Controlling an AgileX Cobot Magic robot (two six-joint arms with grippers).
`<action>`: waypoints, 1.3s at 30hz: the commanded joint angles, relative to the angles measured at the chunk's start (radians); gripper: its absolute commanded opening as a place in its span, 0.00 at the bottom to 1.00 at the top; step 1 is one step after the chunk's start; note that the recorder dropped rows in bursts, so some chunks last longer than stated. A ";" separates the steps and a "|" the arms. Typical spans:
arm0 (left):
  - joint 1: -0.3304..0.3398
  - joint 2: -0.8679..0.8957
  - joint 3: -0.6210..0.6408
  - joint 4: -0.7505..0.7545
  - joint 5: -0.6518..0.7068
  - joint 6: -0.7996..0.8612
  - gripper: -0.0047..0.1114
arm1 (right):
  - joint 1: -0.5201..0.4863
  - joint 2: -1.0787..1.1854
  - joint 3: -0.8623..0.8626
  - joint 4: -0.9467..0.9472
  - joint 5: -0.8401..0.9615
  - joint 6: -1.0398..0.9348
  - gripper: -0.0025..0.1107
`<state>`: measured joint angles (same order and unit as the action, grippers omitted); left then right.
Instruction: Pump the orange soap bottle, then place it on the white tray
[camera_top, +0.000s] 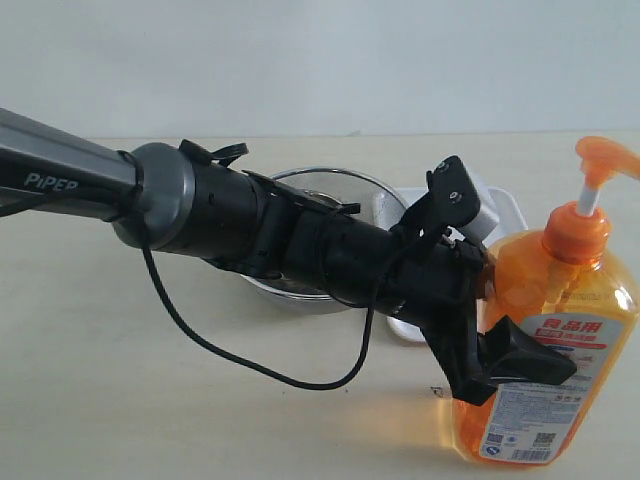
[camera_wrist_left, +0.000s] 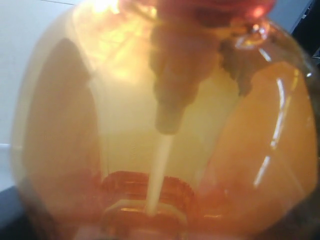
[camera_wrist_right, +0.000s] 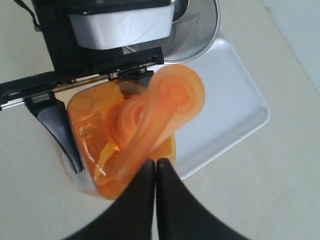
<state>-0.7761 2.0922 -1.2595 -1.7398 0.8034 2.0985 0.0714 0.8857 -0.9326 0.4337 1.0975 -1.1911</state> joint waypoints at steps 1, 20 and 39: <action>-0.001 -0.002 -0.002 -0.005 -0.017 -0.017 0.08 | -0.002 -0.005 0.002 0.000 0.022 0.008 0.02; -0.001 -0.002 -0.002 -0.005 -0.019 -0.017 0.08 | -0.002 -0.005 0.002 -0.131 -0.023 0.072 0.02; -0.001 -0.002 -0.002 -0.005 -0.019 -0.017 0.08 | -0.002 -0.005 0.002 0.032 -0.056 0.006 0.02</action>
<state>-0.7761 2.0922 -1.2595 -1.7423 0.8013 2.0961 0.0714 0.8857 -0.9326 0.4498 1.0405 -1.1749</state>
